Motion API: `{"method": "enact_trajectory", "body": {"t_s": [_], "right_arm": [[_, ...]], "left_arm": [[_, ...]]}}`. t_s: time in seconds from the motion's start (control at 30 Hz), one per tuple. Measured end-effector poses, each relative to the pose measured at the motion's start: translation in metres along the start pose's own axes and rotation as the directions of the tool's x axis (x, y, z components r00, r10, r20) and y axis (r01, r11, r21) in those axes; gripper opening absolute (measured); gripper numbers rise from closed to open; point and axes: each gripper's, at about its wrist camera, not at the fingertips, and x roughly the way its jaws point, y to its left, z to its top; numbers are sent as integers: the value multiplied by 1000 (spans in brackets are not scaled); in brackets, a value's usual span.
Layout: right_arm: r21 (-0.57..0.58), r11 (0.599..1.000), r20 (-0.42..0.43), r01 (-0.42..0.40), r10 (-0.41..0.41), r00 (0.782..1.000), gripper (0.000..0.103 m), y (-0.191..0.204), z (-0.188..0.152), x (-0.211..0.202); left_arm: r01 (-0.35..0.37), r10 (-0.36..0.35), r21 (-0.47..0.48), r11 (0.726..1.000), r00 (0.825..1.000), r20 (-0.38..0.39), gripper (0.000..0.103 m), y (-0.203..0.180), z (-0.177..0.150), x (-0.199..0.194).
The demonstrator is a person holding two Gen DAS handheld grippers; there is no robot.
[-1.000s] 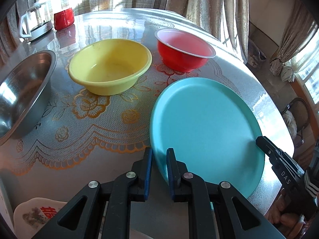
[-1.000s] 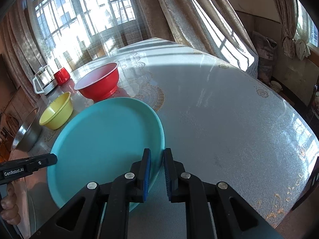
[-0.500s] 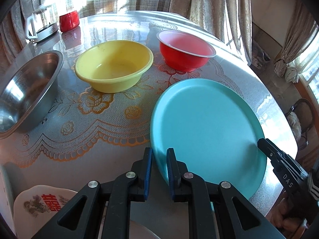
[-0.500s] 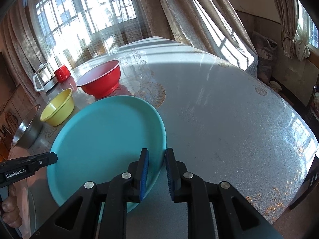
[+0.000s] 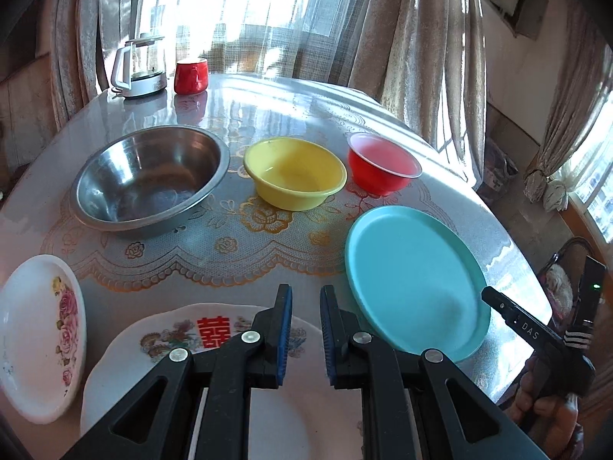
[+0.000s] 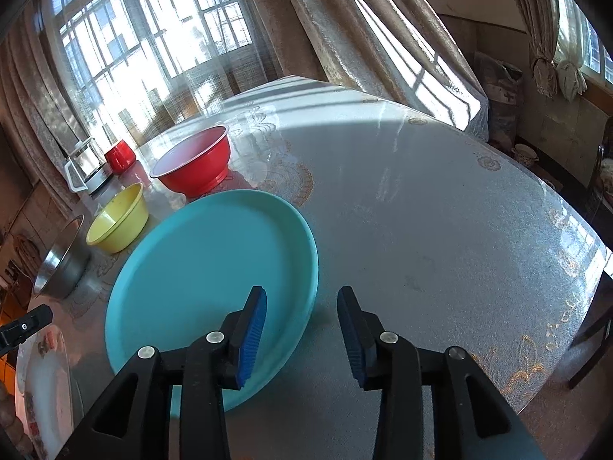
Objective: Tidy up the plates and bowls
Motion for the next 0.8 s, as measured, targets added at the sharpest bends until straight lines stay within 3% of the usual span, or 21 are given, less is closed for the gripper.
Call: {"method": "enact_trajectory", "body": {"t_s": [0.2,0.43,0.8], "right_arm": [[-20,1000,32,-14,14,999,39,10,2,-13],[-112,982,10,-149,151,988,40,53,2,-23],[-259,890,-154,-376,346,925,40,143,-20,-15]], "left_arm": [[-9,11,-44,999,999,44,15,30,-19,-30],[-22,33,-143,989,997,75,15,73,-40,-55],[-77,106,-264,961,989,99,15,126,-64,-76]]}}
